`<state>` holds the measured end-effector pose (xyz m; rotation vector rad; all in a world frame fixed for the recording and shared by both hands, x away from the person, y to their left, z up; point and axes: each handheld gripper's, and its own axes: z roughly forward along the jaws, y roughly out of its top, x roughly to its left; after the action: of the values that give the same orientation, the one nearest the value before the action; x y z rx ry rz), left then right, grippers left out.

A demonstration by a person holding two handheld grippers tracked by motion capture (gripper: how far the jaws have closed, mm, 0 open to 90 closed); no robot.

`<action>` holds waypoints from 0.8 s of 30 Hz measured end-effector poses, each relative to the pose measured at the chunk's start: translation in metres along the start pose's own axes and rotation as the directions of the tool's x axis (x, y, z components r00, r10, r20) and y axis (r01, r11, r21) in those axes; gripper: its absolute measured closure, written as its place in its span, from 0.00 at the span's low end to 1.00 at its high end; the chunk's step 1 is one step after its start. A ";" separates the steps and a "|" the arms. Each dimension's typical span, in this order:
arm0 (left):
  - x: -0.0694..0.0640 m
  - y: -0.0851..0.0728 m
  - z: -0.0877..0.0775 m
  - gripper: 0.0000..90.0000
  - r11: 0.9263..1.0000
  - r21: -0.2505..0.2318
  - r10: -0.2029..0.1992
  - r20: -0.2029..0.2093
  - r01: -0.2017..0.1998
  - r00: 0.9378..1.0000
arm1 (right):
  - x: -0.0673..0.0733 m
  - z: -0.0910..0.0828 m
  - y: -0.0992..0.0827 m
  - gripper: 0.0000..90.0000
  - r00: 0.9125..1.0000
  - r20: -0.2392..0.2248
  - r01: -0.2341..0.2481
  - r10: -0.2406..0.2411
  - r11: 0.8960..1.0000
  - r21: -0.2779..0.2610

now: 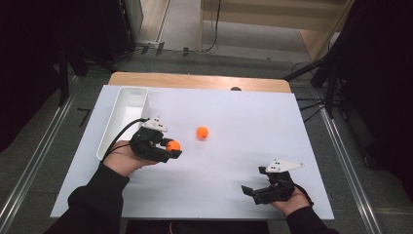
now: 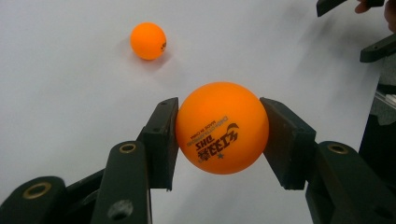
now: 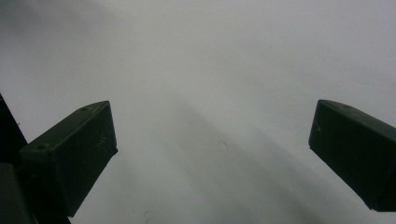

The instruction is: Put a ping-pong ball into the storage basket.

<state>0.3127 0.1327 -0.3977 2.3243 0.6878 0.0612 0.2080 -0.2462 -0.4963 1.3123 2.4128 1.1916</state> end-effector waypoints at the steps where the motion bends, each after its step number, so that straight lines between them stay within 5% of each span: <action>1: 0.001 0.000 -0.002 0.56 1.000 -0.005 -0.004 -0.001 0.004 1.000 | 0.000 0.000 0.000 0.00 1.000 0.000 0.001 -0.001 1.000 0.000; 24: 0.012 0.001 -0.023 0.56 0.998 -0.040 -0.041 -0.069 0.038 0.997 | 0.001 0.000 0.000 0.00 1.000 -0.002 -0.005 0.005 1.000 0.004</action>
<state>0.3184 0.1518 -0.3815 2.2801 0.7603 0.1365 0.2076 -0.2455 -0.4962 1.3196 2.4160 1.1904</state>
